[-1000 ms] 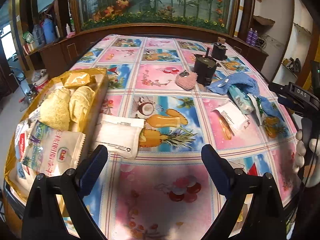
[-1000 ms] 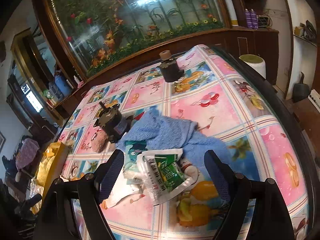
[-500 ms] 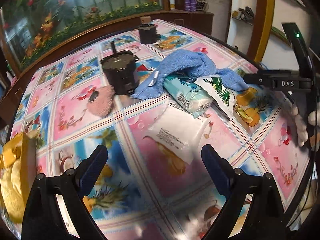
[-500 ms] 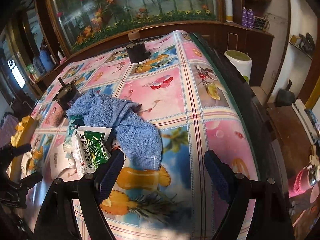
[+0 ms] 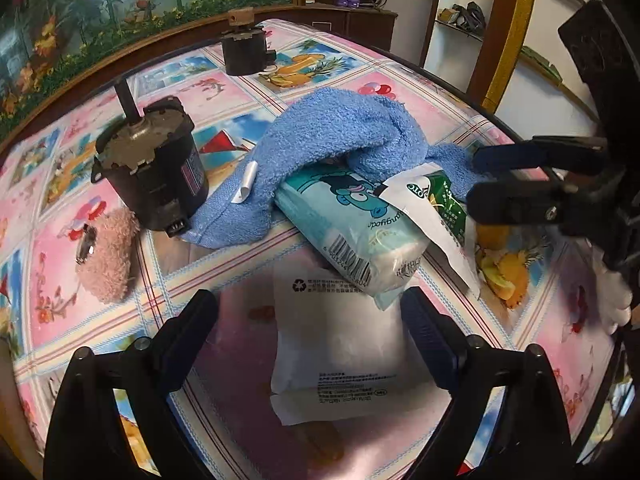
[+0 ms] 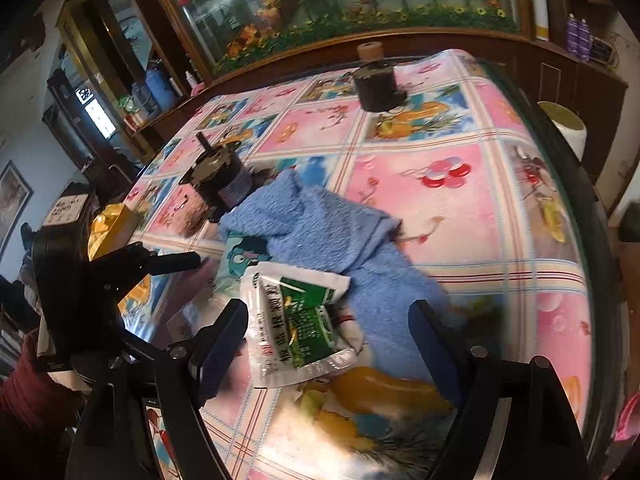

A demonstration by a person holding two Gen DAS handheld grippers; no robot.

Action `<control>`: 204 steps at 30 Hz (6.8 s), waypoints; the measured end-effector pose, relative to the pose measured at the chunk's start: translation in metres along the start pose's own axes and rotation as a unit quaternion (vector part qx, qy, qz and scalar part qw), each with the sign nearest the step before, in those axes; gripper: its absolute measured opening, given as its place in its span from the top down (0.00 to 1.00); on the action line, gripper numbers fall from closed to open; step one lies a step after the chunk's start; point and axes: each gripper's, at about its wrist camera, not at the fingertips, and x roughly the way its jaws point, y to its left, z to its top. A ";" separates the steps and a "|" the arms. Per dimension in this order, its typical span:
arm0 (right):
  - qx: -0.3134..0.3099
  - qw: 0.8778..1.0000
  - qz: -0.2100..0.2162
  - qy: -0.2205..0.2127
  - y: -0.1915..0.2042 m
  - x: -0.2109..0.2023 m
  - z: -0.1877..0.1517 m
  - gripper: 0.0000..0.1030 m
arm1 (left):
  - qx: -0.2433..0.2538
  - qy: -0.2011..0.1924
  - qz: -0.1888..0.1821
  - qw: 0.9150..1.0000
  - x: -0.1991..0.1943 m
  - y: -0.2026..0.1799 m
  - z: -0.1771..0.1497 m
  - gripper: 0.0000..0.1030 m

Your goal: Organize soft objects

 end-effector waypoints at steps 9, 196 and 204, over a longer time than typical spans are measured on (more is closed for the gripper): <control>-0.038 0.998 -0.040 0.023 0.034 0.027 -0.002 0.18 | -0.023 0.001 -0.039 0.999 -0.022 0.009 -0.019 0.62; -0.079 0.995 0.059 -0.015 0.214 0.017 -0.048 0.27 | -0.232 -0.101 0.397 0.882 -0.241 0.063 -0.190 0.20; -0.111 0.992 0.056 -0.018 0.232 0.017 -0.048 0.26 | -0.238 -0.109 0.399 0.879 -0.245 0.063 -0.192 0.20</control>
